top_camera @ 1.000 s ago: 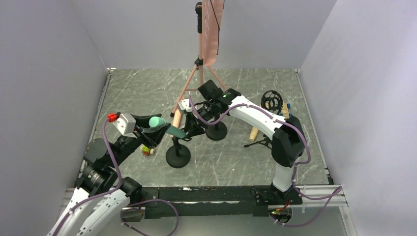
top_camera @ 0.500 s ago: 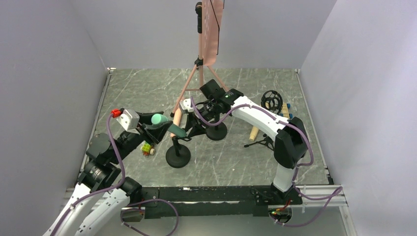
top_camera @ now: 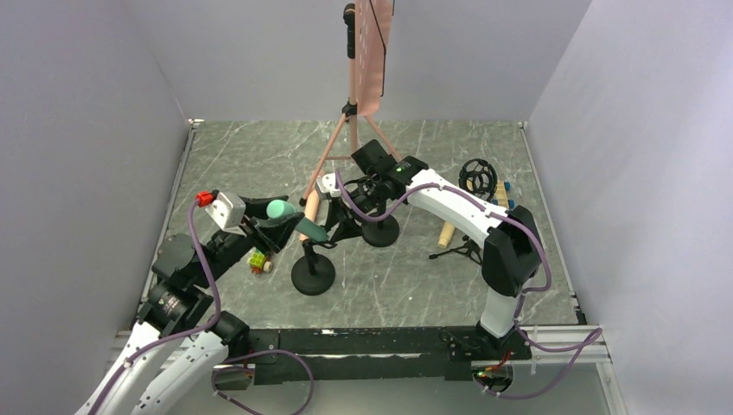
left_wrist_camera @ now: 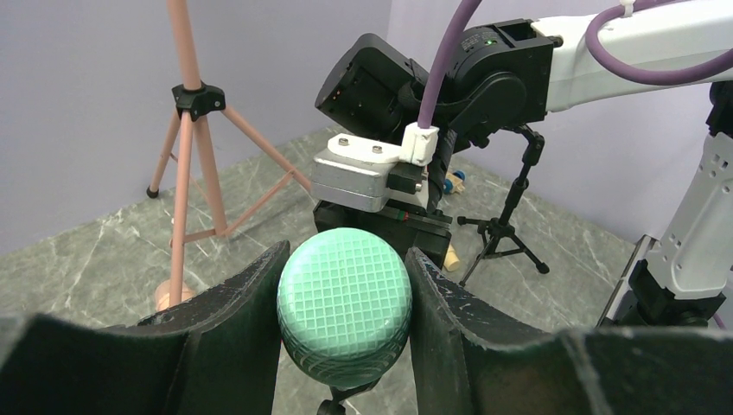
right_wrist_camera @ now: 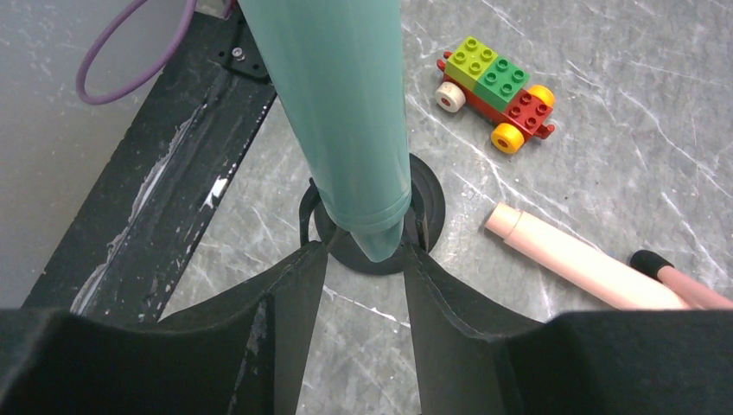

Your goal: Attach the microphones to the stand

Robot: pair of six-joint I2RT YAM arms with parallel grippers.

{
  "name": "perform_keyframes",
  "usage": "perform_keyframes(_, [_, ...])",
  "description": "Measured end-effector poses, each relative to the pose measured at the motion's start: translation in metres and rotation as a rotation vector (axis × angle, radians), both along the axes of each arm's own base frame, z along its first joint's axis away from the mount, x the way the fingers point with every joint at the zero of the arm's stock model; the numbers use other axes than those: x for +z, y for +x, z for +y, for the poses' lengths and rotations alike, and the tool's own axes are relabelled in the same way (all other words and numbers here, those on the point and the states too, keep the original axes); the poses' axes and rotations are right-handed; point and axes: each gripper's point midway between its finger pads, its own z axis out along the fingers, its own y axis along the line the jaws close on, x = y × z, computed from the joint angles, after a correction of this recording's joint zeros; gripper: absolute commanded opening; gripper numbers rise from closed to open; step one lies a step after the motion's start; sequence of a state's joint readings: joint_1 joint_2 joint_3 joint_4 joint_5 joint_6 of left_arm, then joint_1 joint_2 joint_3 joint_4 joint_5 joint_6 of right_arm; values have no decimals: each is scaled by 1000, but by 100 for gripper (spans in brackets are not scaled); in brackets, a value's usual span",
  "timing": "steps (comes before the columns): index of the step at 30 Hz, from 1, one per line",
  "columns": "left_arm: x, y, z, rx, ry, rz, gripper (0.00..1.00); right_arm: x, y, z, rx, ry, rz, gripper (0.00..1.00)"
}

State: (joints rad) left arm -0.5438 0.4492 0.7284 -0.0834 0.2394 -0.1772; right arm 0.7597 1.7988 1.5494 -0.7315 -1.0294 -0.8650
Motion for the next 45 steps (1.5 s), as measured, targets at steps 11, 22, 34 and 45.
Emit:
perform_keyframes(11, [-1, 3, -4, -11, -2, -6, 0, 0, 0, 0, -1, 1, 3, 53])
perform_keyframes(22, [-50, 13, -11, -16, 70, 113, 0, -4, -3, -1, 2, -12, 10, 55])
perform_keyframes(34, [-53, 12, -10, -13, 76, 120, 0, -11, 0, -9, -23, -50, 1, 57])
perform_keyframes(45, [-64, 16, -12, -14, 74, 128, 0, 13, 3, -46, -108, -14, -45, 59])
